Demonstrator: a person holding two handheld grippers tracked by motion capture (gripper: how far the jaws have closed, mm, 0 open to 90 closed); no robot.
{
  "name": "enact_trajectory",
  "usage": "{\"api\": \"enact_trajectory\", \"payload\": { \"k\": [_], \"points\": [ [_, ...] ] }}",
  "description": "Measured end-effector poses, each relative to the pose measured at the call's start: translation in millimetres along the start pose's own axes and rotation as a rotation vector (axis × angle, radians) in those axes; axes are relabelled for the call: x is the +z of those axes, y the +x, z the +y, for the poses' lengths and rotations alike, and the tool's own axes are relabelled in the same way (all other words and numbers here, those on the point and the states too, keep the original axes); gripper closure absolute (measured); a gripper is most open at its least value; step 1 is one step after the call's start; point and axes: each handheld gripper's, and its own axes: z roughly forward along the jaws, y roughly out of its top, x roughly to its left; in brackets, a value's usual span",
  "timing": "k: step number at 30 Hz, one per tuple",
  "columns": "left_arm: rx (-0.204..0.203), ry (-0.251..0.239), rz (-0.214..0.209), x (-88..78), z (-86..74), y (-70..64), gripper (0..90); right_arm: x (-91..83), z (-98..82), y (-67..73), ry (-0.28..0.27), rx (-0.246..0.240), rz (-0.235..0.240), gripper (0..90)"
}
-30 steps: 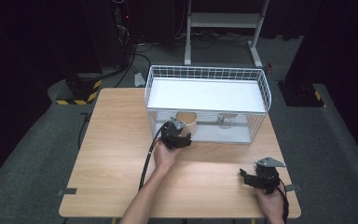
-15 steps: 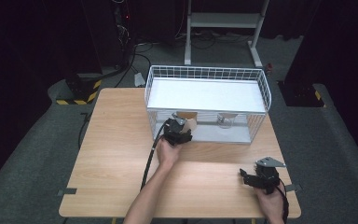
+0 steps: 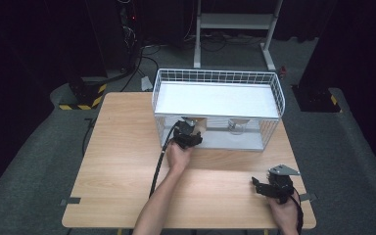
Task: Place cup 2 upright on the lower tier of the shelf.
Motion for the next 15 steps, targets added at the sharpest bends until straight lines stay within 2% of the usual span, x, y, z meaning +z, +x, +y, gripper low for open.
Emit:
{"api": "enact_trajectory", "payload": {
  "k": [2,6,8,9,11,15],
  "points": [
    [0.014,0.002,-0.015,2.4,2.3,1.2,39.3,0.0,0.0,0.0,0.000,0.000,0.000,23.1],
    [0.010,0.010,-0.009,5.3,4.6,1.9,40.2,0.0,0.0,-0.1,0.000,0.000,0.000,23.1],
    [0.011,0.014,-0.030,8.4,5.5,2.2,40.3,0.0,0.0,0.0,0.000,0.000,0.000,23.1],
    [0.007,0.014,-0.010,9.9,6.0,2.0,40.4,0.0,0.0,0.0,0.000,0.000,0.000,23.1],
    [0.017,0.028,-0.018,11.7,7.6,3.0,40.4,0.0,0.0,0.0,0.000,0.000,0.000,23.1],
    [0.006,0.030,-0.003,14.0,10.3,3.5,40.3,0.0,0.0,0.0,0.000,0.000,0.000,23.1]
  ]
}}
